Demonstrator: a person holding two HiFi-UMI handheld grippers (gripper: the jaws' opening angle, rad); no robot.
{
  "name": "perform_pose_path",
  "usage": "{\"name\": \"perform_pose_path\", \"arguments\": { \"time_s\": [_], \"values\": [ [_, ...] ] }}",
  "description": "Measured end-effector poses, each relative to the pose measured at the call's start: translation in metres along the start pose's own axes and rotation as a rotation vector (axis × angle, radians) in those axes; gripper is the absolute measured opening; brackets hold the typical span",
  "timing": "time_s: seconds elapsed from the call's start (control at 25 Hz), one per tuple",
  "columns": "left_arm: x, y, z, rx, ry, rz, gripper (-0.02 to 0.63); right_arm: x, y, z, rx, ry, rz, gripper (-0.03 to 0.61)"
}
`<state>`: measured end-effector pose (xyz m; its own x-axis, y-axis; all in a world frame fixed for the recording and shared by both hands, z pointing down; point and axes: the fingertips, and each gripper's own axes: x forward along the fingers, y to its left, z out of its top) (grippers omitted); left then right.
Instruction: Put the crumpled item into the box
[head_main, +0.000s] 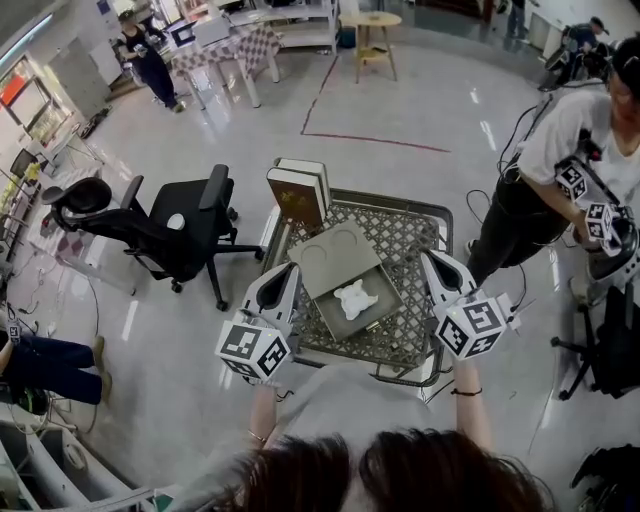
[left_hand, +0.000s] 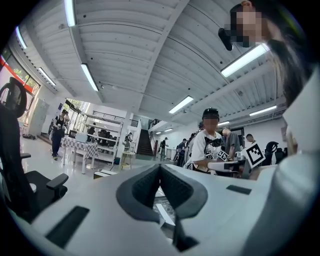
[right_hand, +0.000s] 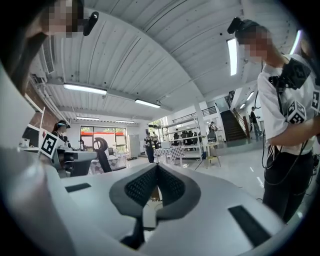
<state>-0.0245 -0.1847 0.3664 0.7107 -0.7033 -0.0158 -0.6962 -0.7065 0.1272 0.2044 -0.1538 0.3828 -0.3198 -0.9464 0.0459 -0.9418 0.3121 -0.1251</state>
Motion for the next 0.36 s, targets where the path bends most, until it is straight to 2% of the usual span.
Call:
{"name": "perform_pose_path", "arguments": {
  "time_s": [0.36],
  "values": [
    [-0.0049, 0.0018, -0.0027, 0.003, 0.007, 0.0, 0.017, -0.0054, -0.0019, -0.0014, -0.01, -0.004, -0.017, 0.021]
  ]
}}
